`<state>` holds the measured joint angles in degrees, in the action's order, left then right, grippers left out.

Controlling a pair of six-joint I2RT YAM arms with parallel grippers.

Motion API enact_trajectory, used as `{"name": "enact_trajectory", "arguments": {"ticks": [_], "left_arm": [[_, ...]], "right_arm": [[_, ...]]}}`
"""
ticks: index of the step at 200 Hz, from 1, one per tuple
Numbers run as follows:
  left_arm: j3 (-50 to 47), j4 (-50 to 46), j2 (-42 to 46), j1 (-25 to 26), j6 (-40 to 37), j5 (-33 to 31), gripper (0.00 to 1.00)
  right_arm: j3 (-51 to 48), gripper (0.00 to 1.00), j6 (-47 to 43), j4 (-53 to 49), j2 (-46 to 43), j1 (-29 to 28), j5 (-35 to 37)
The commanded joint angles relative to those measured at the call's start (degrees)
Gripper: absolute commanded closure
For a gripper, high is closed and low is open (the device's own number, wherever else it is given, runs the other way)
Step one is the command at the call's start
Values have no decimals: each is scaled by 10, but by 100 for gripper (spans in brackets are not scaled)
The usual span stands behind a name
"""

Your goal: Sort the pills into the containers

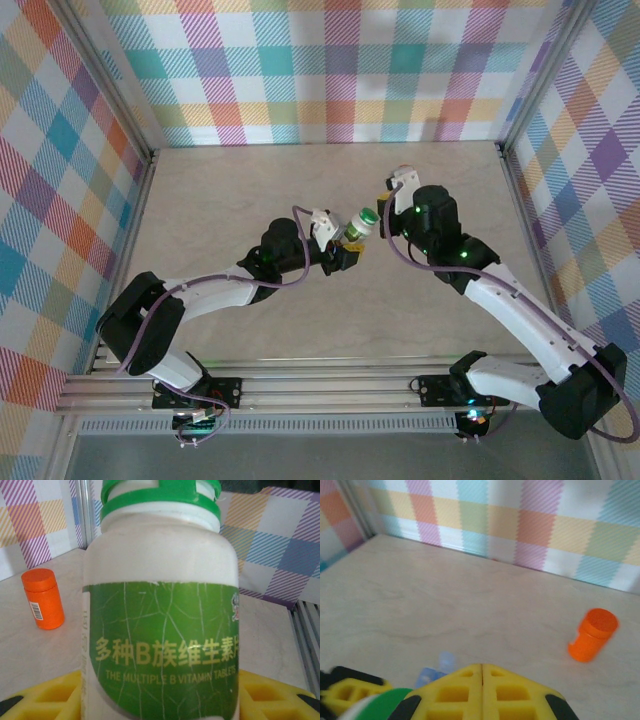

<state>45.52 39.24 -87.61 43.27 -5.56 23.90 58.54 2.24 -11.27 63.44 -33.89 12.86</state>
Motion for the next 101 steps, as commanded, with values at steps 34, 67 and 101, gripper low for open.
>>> {"name": "enact_trajectory", "arguments": {"ticks": [34, 67, 101], "left_arm": [[17, 43, 2, 2, 8, -34, 100], [18, 49, 1, 2, 16, -69, 100], [16, 66, 2, 1, 27, -79, 100]], "right_arm": [[68, 28, 190, -79, -7, 20, -84], [61, 25, 304, -65, -2, 30, -194], [41, 25, 349, -39, 19, 30, -232]]}}
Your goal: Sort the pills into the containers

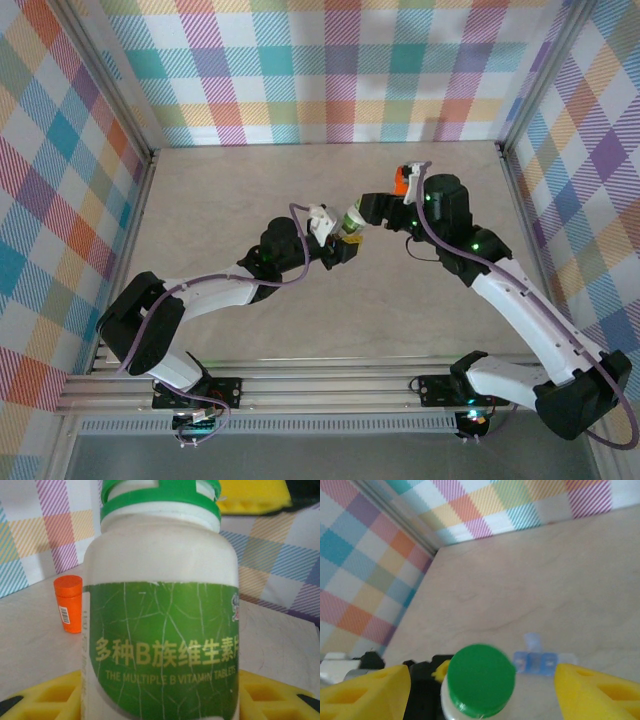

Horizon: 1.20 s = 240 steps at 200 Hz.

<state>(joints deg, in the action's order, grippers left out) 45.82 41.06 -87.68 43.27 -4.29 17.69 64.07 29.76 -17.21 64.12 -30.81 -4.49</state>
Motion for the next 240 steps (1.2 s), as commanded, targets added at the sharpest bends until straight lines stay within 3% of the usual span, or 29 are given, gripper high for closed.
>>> {"name": "enact_trajectory", "arguments": {"ticks": [1, 34, 65, 139, 179, 207, 240], "left_arm": [[14, 48, 3, 2, 14, -17, 100], [13, 63, 3, 2, 28, -10, 100], [17, 69, -5, 2, 45, 12, 100], [28, 77, -24, 6, 69, 49, 100], [34, 73, -28, 9, 71, 68, 100], [42, 65, -33, 13, 71, 88, 100], [47, 43, -32, 14, 70, 104, 100]], "right_arm": [[-15, 25, 74, 22, 13, 0, -59], [-46, 31, 79, 88, 18, -1, -79], [-77, 44, 63, 171, 15, 0, -83], [-98, 38, 2, 236, 27, 0, -50], [-96, 49, -7, 236, 31, -1, -38], [-104, 66, -30, 240, 32, 0, -28], [-105, 98, -87, 224, 30, -1, -18]]}}
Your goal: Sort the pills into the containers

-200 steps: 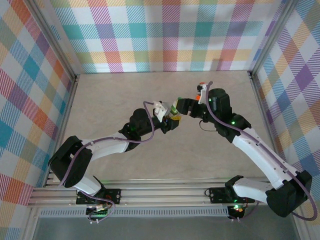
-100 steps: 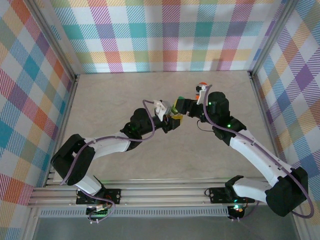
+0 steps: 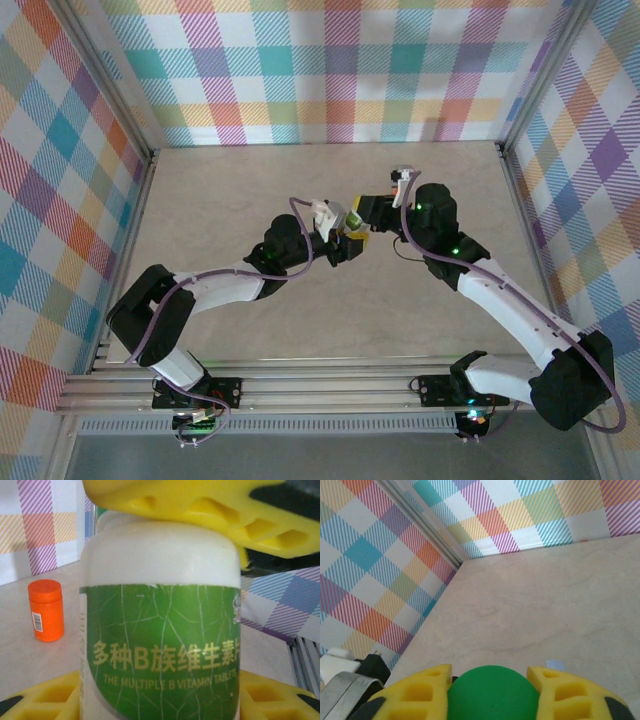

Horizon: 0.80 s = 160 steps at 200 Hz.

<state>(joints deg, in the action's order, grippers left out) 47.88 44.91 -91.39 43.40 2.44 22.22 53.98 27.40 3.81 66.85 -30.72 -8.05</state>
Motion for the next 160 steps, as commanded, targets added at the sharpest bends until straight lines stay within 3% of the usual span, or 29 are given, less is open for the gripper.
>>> {"name": "enact_trajectory", "arguments": {"ticks": [1, 95, 160], "left_arm": [[26, 3, 5, 13, 2, 59, 100], [29, -112, 29, 12, -43, 108, 100], [-5, -112, 67, -3, -56, 73, 100]], "right_arm": [[-4, 99, -66, 13, 3, -2, 18], [-1, 100, -287, -74, -36, -2, 144], [27, 100, -335, -130, -25, -10, 244]]}}
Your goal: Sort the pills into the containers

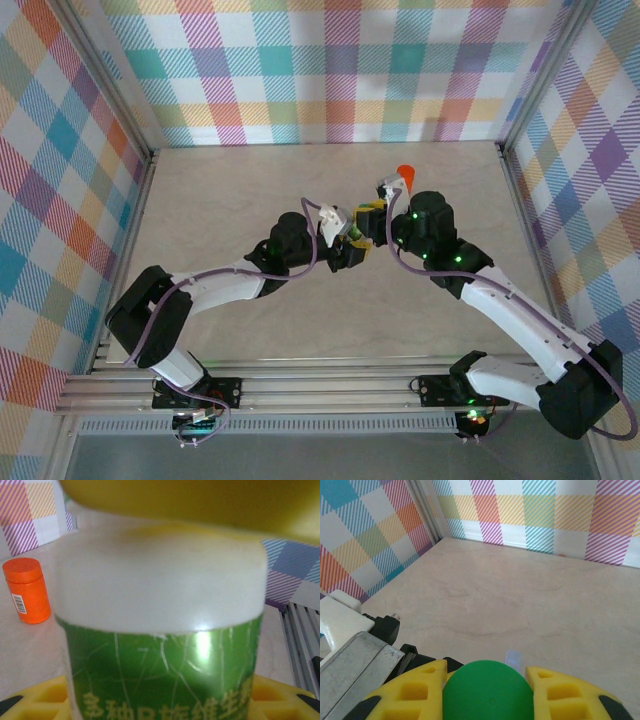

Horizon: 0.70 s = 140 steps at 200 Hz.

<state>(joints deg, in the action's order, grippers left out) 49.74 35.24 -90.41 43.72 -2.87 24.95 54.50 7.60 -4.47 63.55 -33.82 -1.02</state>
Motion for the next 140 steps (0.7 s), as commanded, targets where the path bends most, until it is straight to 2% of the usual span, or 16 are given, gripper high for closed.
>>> {"name": "enact_trajectory", "arguments": {"ticks": [1, 98, 122, 140], "left_arm": [[-25, -15, 58, -6, -3, 44, 100], [-46, -27, 79, -19, -15, 43, 100], [-49, -20, 77, -20, -15, 48, 100], [-52, -11, 73, -21, -12, 50, 100]], "right_arm": [[22, 100, -142, -48, 8, 21, 176], [49, 100, -181, -72, 29, -3, 223], [63, 100, -167, -81, 31, -3, 191], [81, 100, -113, -103, 25, -3, 136]]}}
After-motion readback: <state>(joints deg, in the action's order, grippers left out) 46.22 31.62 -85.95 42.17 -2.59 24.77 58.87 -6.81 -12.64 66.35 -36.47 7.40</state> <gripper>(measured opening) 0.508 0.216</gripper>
